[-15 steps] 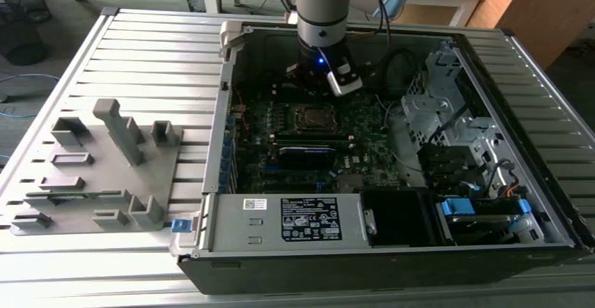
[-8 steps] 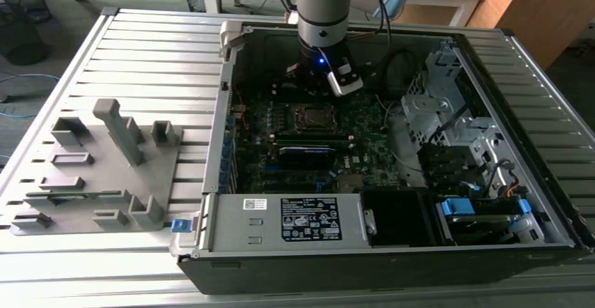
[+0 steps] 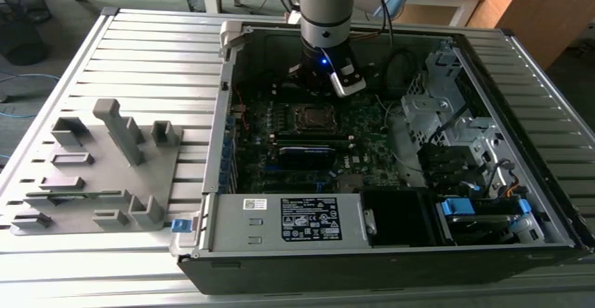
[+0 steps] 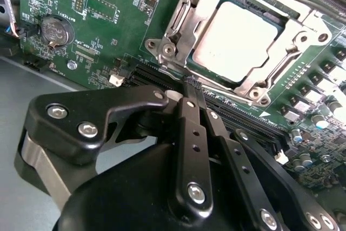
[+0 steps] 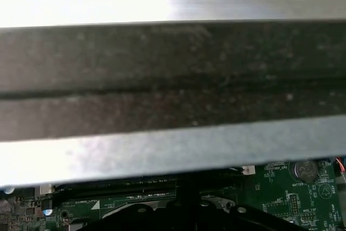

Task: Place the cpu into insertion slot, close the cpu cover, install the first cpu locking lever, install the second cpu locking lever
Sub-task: 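Install the first cpu locking lever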

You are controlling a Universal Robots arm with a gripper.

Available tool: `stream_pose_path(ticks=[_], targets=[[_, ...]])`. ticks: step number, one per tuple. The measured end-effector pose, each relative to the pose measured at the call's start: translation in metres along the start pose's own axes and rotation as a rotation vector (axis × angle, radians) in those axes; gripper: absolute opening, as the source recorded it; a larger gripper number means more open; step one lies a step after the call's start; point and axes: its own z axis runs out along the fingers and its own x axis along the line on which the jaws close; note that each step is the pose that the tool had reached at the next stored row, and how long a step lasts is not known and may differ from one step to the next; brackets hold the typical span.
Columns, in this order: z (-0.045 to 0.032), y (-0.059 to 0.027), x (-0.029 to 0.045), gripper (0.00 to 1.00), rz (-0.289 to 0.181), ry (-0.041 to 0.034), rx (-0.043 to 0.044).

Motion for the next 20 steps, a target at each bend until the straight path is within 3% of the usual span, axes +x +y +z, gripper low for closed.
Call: stream_pose_path(ticks=[10,20], targets=[[0.0004,0.0004,-0.0007,0.11,0.002,-0.0004,0.0004],[0.0015,0.0078,0.0001,0.11,0.009,-0.0018,0.0035]])
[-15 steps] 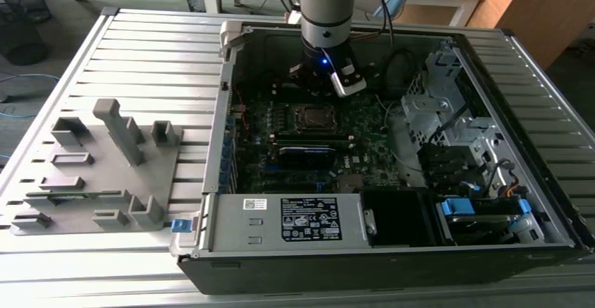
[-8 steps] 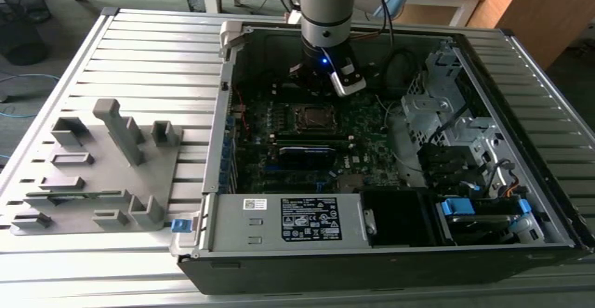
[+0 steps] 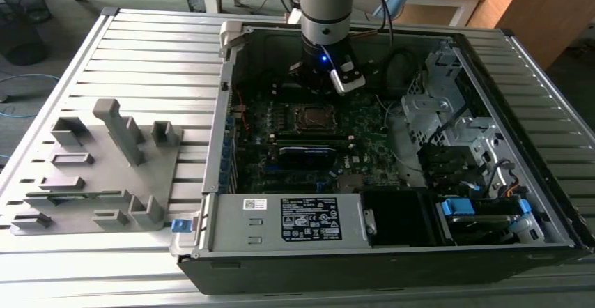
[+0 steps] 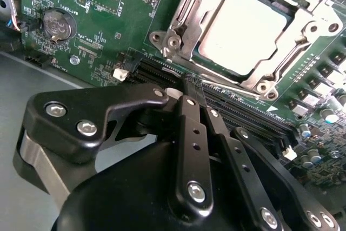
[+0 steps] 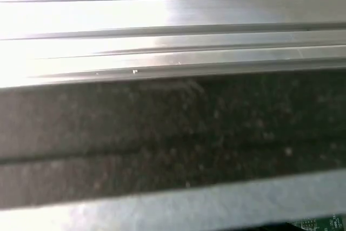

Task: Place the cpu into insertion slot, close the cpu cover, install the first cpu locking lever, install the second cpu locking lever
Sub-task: 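Install the first cpu locking lever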

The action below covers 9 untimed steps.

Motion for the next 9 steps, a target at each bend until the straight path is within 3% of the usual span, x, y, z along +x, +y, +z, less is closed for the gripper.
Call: stream_pose_path(ticks=[9], targets=[[0.0005,0.0013,0.0011,0.11,0.001,-0.0018,0.0062]])
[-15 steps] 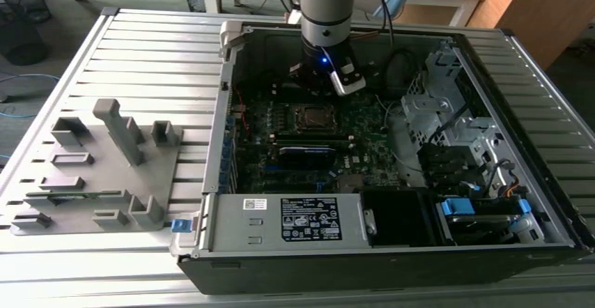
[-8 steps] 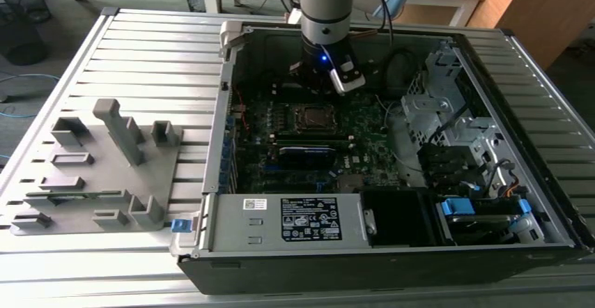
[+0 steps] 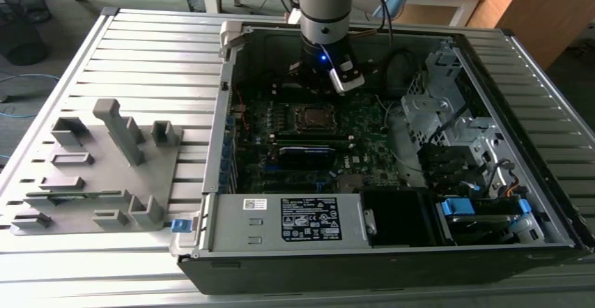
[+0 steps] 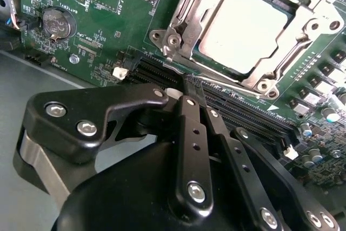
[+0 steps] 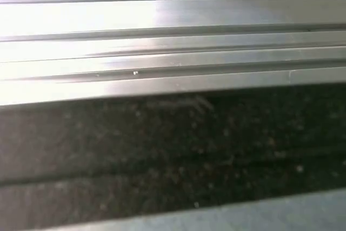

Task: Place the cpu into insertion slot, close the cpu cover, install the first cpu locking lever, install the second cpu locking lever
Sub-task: 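Install the first cpu locking lever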

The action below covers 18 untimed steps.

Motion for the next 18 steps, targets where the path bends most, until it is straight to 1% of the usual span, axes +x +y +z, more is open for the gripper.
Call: stream_pose_path(ticks=[6,11,14,18], targets=[[0.0004,-0.0006,0.0,0.11,-0.001,-0.0013,0.0137],[0.0016,-0.0008,0.0002,0.11,-0.001,-0.0029,0.0225],[0.0023,-0.0009,0.0002,0.11,-0.002,-0.0035,0.0246],[0.0025,-0.0009,0.0003,0.11,-0.001,-0.0037,0.0243]])
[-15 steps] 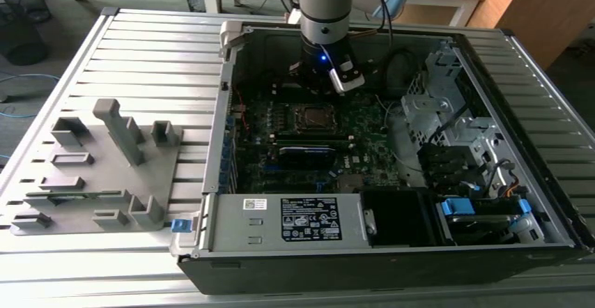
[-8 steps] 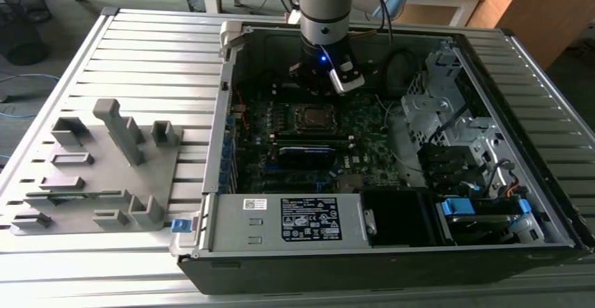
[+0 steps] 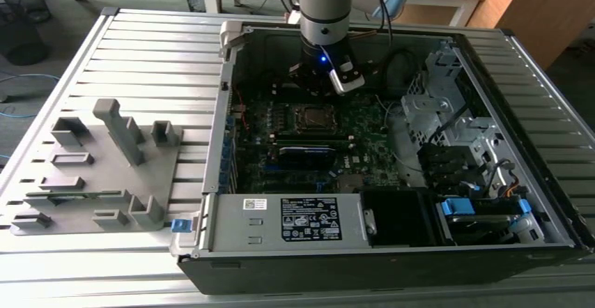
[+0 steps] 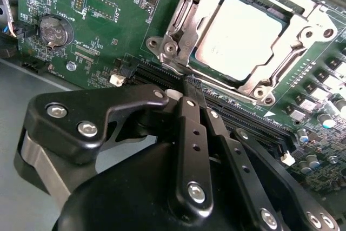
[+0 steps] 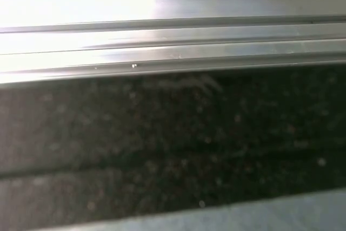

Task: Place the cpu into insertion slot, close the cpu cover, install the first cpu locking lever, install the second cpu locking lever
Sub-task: 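Install the first cpu locking lever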

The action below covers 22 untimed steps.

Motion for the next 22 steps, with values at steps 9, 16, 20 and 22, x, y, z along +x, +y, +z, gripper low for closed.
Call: stream_pose_path(ticks=[9,16,20,22], targets=[[0.001,0.0003,-0.0041,0.11,0.0,-0.0006,-0.0015],[0.0005,0.0002,-0.006,0.11,0.001,0.004,0.0005],[-0.0017,0.0004,-0.0063,0.11,0.001,0.0063,0.0001],[-0.0031,0.0006,-0.0065,0.11,0.001,0.0072,0.0]])
